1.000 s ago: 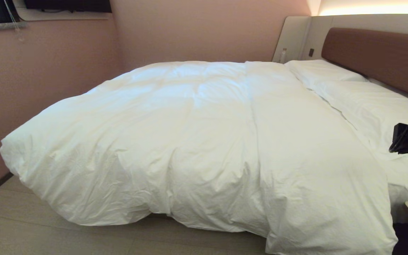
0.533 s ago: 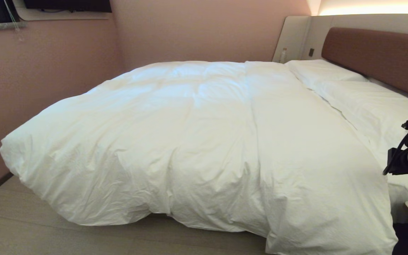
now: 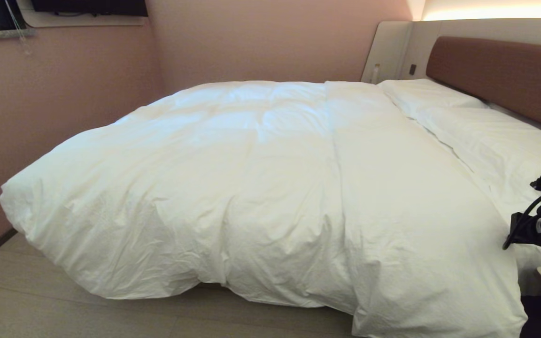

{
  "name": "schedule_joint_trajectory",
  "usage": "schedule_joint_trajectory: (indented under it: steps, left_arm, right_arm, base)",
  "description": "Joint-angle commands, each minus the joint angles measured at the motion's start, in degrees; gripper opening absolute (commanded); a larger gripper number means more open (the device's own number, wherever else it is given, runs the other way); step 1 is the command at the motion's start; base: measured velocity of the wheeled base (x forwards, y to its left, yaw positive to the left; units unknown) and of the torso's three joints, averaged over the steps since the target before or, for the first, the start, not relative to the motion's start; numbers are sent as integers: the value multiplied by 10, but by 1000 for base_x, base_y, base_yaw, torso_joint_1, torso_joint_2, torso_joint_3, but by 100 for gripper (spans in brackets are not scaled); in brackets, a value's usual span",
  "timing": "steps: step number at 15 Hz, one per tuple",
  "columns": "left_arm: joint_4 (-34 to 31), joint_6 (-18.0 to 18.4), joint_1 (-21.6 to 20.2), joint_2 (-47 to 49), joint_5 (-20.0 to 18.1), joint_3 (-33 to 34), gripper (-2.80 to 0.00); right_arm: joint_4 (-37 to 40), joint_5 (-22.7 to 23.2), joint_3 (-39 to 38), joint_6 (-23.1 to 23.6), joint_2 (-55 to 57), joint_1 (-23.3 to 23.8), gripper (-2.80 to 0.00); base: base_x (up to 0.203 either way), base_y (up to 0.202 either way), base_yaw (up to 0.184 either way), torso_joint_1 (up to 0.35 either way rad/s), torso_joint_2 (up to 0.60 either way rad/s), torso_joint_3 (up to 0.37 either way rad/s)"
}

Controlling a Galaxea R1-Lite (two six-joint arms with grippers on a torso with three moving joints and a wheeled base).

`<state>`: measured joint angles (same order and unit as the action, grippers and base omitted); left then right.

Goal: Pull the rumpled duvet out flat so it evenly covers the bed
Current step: Flatten the corners of the folded blanket

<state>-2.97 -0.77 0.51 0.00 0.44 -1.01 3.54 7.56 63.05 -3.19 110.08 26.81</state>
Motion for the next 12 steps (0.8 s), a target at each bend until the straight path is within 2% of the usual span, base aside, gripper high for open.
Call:
schedule_joint_trajectory:
  steps: [1, 4, 6, 12]
  left_arm:
    - [0, 0, 0, 0, 0, 0, -280]
    - [0, 0, -1, 0, 0, 0, -280]
    - [0, 0, 0, 0, 0, 0, -280]
    - [0, 0, 0, 0, 0, 0, -280]
  right_arm:
    - [-122, 12, -15, 15, 33, 9, -280]
    - [-165, 23, -20, 19, 70, 16, -280]
    - [-165, 60, -22, 30, 72, 17, -280]
    - [-167, 73, -9, 71, 139, 29, -280]
  base:
    - [0, 0, 0, 0, 0, 0]
    - [0, 0, 0, 0, 0, 0]
    - [0, 0, 0, 0, 0, 0]
    - [0, 0, 0, 0, 0, 0]
